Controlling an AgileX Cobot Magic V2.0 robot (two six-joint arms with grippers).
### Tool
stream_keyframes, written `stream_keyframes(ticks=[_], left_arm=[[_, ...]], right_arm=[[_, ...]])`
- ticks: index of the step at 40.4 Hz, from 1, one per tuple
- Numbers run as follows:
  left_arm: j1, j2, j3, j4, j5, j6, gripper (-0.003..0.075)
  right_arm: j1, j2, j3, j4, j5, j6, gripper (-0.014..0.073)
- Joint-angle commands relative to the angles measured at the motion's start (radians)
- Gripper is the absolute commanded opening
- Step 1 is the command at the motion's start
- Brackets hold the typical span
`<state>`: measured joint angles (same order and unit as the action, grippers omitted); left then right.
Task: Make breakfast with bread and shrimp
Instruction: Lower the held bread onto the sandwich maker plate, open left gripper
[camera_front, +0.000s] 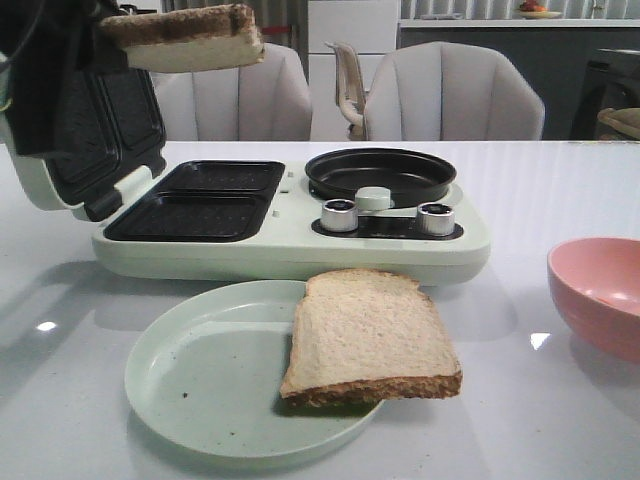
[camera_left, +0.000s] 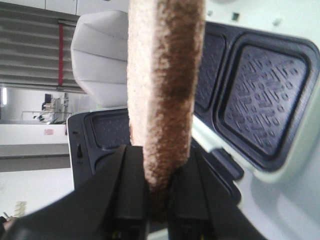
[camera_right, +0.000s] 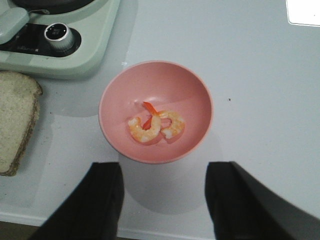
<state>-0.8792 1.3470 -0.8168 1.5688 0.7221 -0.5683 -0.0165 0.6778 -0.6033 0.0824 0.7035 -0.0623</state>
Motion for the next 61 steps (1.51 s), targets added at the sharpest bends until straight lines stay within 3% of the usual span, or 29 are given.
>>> stream_keyframes(ticks=[1,7,22,33,48,53,61], left_arm=[[0.087,0.017,-0.089,0.062,-0.088,-0.012,0.01],[0.191,0.107,-0.171,0.063,-0.187,-0.012,0.01],[0.353,0.389,-0.394,0.063,-0.292,-0.012,0.01],[0.4,0.569,-0.544,0.063,-0.29,-0.012,0.01],[0.402,0.644,-0.584,0.066,-0.299,-0.009,0.0108],[0.402,0.644,-0.584,0.066,-0.299,-0.006,0.0192],[0.402,0.644,-0.584,0.066,-0.257,-0.002,0.0404]], right_arm=[[-0.004,0.006,-0.029,-0.001,-0.067,-0.001,0.0484],[-0.004,0.006,-0.029,-0.001,-0.067,-0.001,0.0484],[-0.004,0.006,-0.029,-0.001,-0.067,-0.001,0.0484],[-0.004,0.006,-0.029,-0.001,-0.067,-0.001,0.0484],[-0.004,0.006,-0.029,-0.001,-0.067,-0.001,0.0484],[-0.004,0.006,-0.029,-0.001,-0.067,-0.001,0.0484],[-0.004,0.006,-0.029,-0.001,-0.067,-0.001,0.0484]])
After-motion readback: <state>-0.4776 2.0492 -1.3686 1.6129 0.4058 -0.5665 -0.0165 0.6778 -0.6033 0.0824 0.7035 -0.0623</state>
